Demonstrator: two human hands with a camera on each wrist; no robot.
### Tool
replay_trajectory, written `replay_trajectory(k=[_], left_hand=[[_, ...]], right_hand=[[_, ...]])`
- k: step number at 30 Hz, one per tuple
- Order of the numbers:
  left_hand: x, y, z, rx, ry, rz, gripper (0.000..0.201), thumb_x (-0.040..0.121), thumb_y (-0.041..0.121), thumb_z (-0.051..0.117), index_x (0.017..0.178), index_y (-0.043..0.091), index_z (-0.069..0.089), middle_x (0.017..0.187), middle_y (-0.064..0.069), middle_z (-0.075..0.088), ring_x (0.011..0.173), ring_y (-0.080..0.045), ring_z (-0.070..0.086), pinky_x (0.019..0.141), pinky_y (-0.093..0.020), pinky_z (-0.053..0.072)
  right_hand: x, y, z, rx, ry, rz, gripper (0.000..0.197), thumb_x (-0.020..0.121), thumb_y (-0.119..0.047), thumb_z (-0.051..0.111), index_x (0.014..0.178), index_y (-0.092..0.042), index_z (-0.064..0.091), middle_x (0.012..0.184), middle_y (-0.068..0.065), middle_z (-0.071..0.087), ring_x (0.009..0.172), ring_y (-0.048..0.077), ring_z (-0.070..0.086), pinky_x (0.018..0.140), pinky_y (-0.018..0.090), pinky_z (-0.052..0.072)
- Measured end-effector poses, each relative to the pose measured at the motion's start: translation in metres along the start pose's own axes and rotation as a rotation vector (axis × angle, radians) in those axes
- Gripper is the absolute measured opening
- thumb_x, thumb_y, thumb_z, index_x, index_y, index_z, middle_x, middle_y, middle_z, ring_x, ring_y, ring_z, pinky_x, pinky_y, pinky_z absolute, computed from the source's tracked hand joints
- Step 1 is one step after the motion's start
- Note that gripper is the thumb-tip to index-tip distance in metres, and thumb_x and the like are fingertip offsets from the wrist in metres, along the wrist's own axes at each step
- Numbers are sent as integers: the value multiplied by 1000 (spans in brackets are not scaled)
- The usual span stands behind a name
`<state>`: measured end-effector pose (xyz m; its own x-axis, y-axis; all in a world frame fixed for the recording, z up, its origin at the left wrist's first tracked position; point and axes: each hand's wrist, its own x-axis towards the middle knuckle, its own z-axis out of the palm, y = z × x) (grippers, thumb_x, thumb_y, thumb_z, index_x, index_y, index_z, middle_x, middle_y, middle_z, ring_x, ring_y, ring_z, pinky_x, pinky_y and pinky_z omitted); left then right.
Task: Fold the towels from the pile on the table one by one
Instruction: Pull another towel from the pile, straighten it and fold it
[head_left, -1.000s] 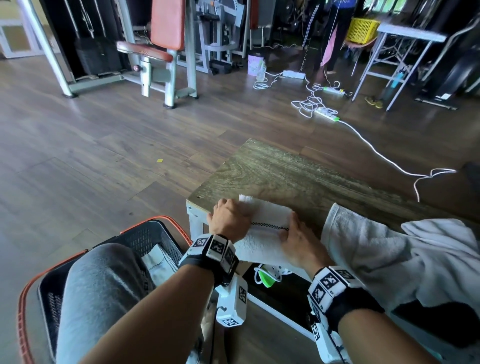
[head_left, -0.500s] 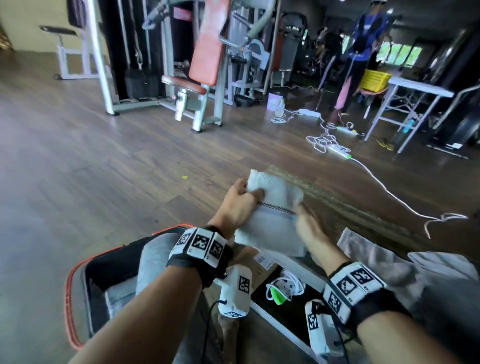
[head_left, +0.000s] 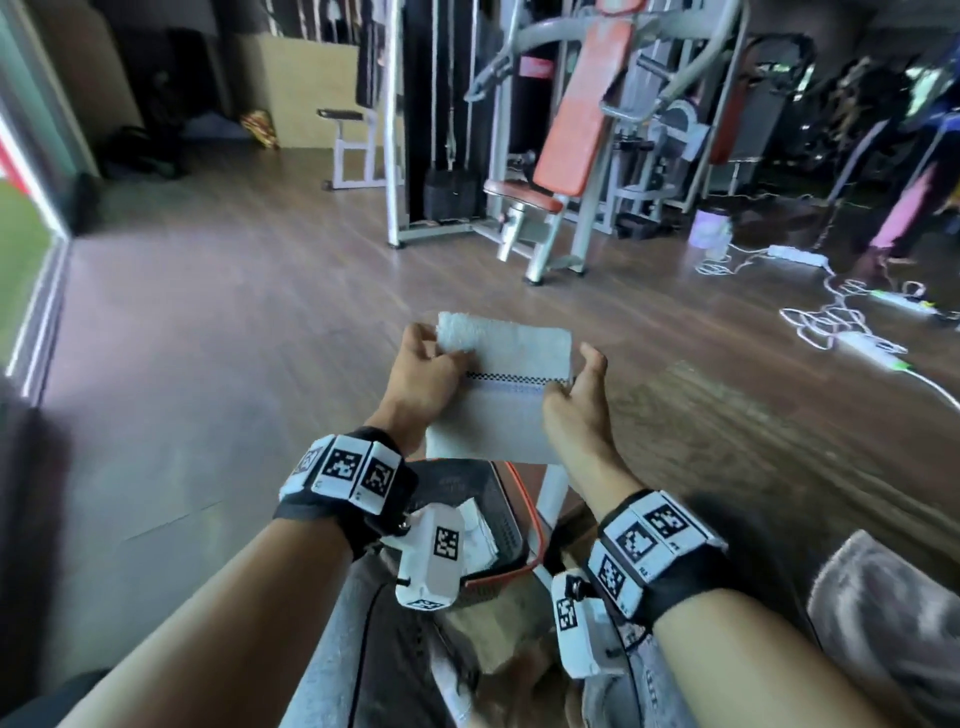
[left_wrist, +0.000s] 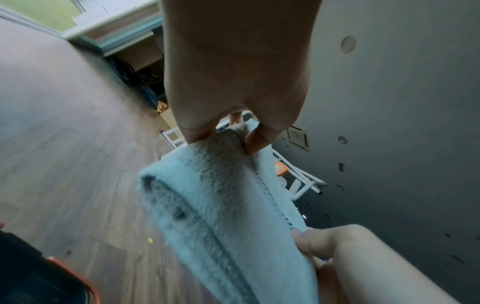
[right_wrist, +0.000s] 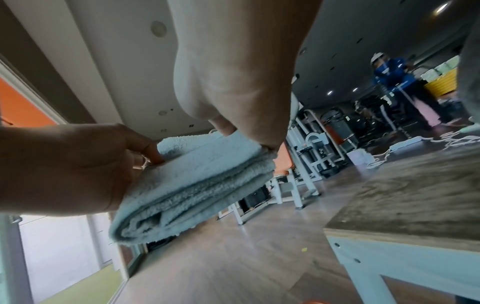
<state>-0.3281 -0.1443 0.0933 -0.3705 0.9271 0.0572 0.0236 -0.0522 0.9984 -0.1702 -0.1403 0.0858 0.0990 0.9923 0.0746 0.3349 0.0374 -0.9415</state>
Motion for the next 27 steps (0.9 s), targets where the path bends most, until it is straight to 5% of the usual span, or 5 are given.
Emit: replay_trajectory(k=[3, 6, 10, 22, 27], left_hand=[[9, -11, -17, 62, 71, -1, 33, 87, 15, 65, 112, 24, 46, 82, 1, 56, 65, -10, 49, 48, -18, 39], [17, -29, -28, 132, 124, -12, 33, 86, 15, 62, 104, 35, 42, 76, -3, 52, 62, -16, 44, 53, -27, 36], [26, -58, -40, 221, 163, -106, 11, 87, 23, 65, 95, 24, 57, 73, -3, 59, 57, -16, 47, 50, -23, 36], [48, -224, -87, 386, 10, -575, 16, 82, 5, 64, 87, -9, 71, 63, -9, 49, 43, -12, 37, 42, -19, 30], [62, -296, -89, 493, -39, -722, 12, 88, 1, 57, 88, 3, 68, 62, -2, 54, 46, -8, 46, 38, -13, 35]], right_hand=[[7, 9, 22, -1, -64, -7, 57, 98, -12, 39, 146, -35, 17, 125, 9, 59, 104, 28, 62, 93, 45, 51], [15, 19, 42, -12, -102, -33, 53, 98, -10, 38, 140, -36, 20, 109, 5, 57, 81, 22, 57, 66, 31, 44], [24, 36, 64, -57, -153, -83, 36, 95, -5, 38, 119, -31, 32, 107, 5, 55, 70, 21, 51, 52, 27, 34], [63, 159, 166, -381, -661, 249, 14, 92, -22, 43, 89, -25, 56, 90, 0, 60, 78, 20, 55, 69, 29, 43], [84, 227, 213, -510, -882, 367, 27, 96, -21, 41, 108, -14, 64, 108, 6, 62, 103, 24, 59, 83, 31, 43]])
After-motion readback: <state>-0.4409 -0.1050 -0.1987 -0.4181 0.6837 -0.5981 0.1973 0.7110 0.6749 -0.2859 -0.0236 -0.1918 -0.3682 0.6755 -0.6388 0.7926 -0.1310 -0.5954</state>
